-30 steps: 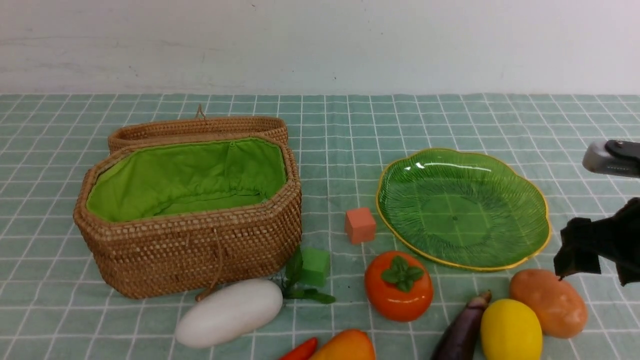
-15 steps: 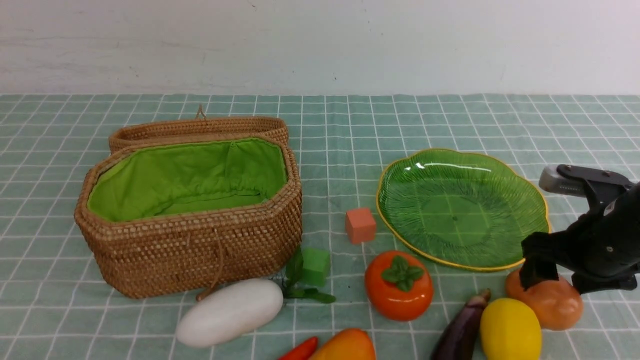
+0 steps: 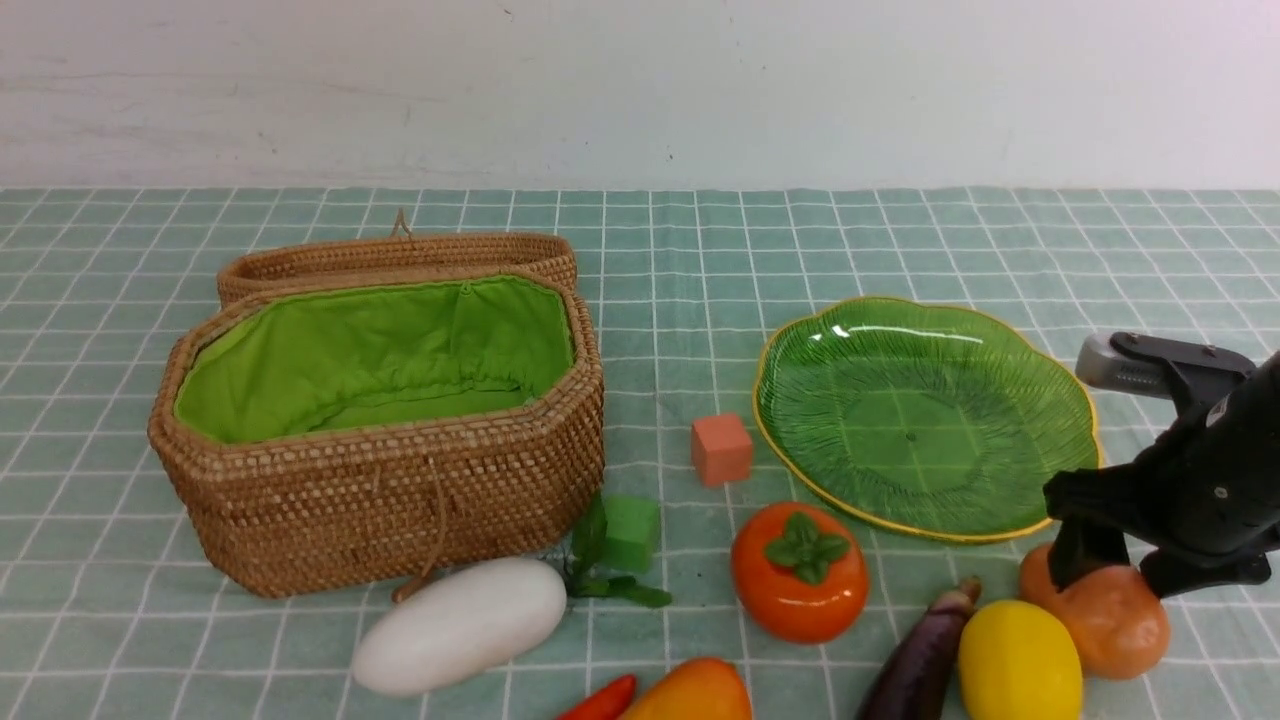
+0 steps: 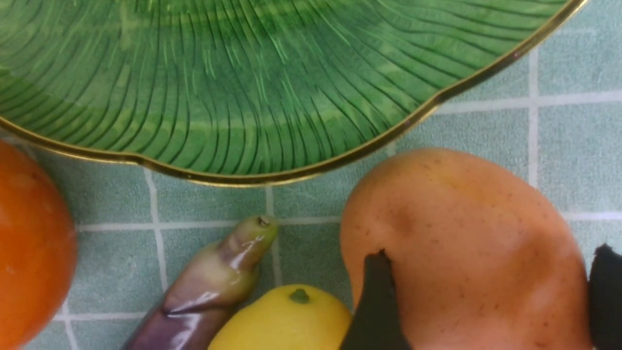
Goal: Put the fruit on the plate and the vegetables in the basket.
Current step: Use the right arm to grab a potato and put it into the left basket
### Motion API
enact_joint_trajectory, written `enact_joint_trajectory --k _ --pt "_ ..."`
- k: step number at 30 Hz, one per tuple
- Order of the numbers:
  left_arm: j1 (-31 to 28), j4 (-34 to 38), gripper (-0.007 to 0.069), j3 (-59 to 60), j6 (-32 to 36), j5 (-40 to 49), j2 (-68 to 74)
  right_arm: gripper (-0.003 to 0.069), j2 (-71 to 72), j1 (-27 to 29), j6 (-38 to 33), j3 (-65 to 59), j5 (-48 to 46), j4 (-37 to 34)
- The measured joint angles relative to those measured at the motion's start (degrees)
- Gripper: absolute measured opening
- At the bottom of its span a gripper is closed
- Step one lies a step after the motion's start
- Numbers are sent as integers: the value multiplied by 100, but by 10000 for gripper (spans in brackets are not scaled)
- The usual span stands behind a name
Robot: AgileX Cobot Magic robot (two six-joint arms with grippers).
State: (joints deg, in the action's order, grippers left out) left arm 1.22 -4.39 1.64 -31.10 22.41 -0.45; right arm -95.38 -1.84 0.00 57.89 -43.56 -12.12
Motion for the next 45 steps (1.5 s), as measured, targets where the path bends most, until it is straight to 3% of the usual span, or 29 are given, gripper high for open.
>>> enact_joint_trajectory --k 2,5,6,7,9,10,11,14,16,21,25,27,28,29,34,40,45 --pt "0 0 239 0 0 0 0 489 -25 0 0 135 -183 84" --pt "0 0 239 0 0 0 0 381 -57 0 0 421 -561 237" --pt "0 0 239 0 0 0 0 298 -64 0 0 523 -631 280" --pt "0 0 239 0 0 0 0 281 -64 0 0 538 -642 294" --pt "0 0 239 0 0 0 0 85 -69 0 0 680 -727 345" --pt "0 0 239 0 0 0 0 34 -75 0 0 699 -771 360" --pt "0 0 239 0 0 0 0 -1 -100 0 0 720 -814 360" --pt "0 0 239 0 0 0 0 -3 -106 0 0 726 -820 360" --pt "0 0 239 0 0 0 0 15 -106 0 0 726 -843 360" --pt "0 0 239 0 0 5 0 178 91 5 0 718 -968 368" --pt "0 0 239 0 0 5 0 486 667 5 0 718 -987 340" --pt "0 0 239 0 0 5 0 603 852 5 0 712 -994 241" --pt "0 0 239 0 0 5 0 611 866 -1 0 713 -994 229" --pt "0 0 239 0 0 5 0 664 940 -77 0 632 -964 191" --pt "0 0 239 0 0 5 0 676 874 -478 80 123 -627 649" --pt "0 0 239 0 0 5 0 676 416 -544 513 -53 -243 1268" --pt "0 0 239 0 0 5 0 676 101 -562 546 -48 -73 1062"
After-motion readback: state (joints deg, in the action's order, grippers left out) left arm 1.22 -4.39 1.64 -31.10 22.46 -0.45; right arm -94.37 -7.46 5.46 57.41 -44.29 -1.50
